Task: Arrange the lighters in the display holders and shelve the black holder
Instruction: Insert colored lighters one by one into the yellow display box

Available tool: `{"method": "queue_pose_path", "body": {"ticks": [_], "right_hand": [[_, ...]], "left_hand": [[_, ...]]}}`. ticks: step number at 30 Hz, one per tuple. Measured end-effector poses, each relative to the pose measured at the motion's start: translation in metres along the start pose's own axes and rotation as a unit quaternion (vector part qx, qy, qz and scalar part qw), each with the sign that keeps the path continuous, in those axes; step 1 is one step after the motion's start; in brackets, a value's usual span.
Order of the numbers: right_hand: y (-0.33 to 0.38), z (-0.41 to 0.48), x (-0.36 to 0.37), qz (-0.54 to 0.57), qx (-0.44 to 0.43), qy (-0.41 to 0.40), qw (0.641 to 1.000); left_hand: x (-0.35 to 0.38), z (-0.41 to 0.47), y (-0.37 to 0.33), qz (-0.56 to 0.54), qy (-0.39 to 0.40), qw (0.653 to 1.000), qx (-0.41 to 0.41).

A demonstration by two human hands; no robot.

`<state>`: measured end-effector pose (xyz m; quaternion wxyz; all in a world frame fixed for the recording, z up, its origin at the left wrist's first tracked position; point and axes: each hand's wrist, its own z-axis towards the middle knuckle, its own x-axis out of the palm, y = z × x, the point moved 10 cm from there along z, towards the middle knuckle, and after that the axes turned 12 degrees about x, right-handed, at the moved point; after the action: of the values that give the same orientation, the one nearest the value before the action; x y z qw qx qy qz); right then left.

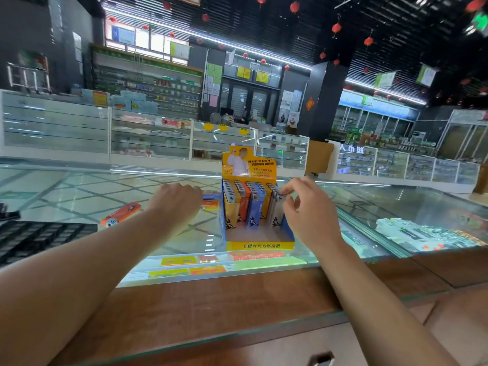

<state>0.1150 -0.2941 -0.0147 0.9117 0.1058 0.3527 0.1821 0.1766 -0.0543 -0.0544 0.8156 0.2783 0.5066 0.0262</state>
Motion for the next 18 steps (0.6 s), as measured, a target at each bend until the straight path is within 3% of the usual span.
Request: {"method": "queue_pose_path", "body": {"ticks": [5, 10, 14, 18], "right_hand": [[0.008, -0.003, -0.001, -0.027, -0.020, -0.011, 0.999], [0.033, -0.010, -0.008, -0.024, -0.067, -0.051, 0.996], [0.068, -0.022, -0.017, 0.039, -0.148, -0.069, 0.986], [0.098, -0.024, -0.003, 0.069, -0.204, -0.005, 0.976]], "left_hand": [[-0.001, -0.015, 0.018, -0.125, -0.071, 0.989, -0.034], [0.008, -0.029, 0.047, -0.334, -0.102, 0.932, -0.101], [-0.013, -0.035, 0.037, -0.443, -0.109, 0.889, -0.032], [-0.029, -0.032, 0.006, -0.467, -0.085, 0.878, 0.065]]}}
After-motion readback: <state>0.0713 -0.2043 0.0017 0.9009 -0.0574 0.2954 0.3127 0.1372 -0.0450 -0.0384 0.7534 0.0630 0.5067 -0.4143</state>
